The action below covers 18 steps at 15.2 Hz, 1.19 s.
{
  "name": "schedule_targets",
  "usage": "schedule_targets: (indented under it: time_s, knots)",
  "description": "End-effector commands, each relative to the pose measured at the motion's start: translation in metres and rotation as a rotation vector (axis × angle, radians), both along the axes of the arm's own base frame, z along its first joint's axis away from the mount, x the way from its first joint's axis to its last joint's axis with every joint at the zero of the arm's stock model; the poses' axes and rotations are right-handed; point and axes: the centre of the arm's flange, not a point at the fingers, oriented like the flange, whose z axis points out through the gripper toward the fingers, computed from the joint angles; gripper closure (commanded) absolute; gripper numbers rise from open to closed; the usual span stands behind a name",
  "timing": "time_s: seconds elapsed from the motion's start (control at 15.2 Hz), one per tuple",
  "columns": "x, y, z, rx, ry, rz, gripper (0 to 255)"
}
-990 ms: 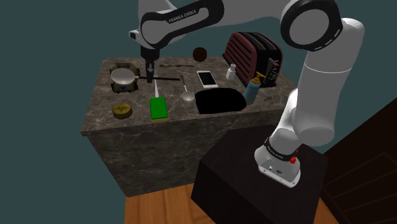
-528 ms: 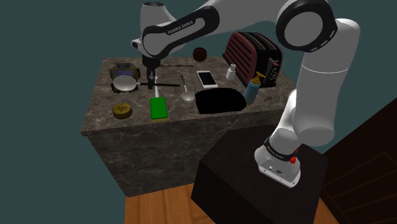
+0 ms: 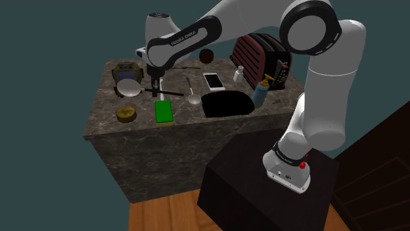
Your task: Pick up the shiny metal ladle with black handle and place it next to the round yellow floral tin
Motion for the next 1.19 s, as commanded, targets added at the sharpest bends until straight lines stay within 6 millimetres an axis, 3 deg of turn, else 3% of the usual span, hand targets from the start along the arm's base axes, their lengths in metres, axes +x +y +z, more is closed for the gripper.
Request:
schedule_targets:
  time_s: [0.0, 0.33, 0.4, 0.73, 0.99, 1.12]
  knots:
    - [0.001, -0.004, -0.008, -0.007, 0.011, -0.007, 255]
    - [0.001, -0.004, -0.008, -0.007, 0.011, -0.007, 255]
    - [0.000, -0.005, -0.008, -0.007, 0.010, -0.006, 0]
    - [0.001, -0.004, -0.008, -0.007, 0.011, -0.007, 0]
    - [-0.004, -0.009, 0.042, -0.007, 0.011, -0.007, 0]
    - [-0.004, -0.009, 0.042, -0.007, 0.011, -0.007, 0]
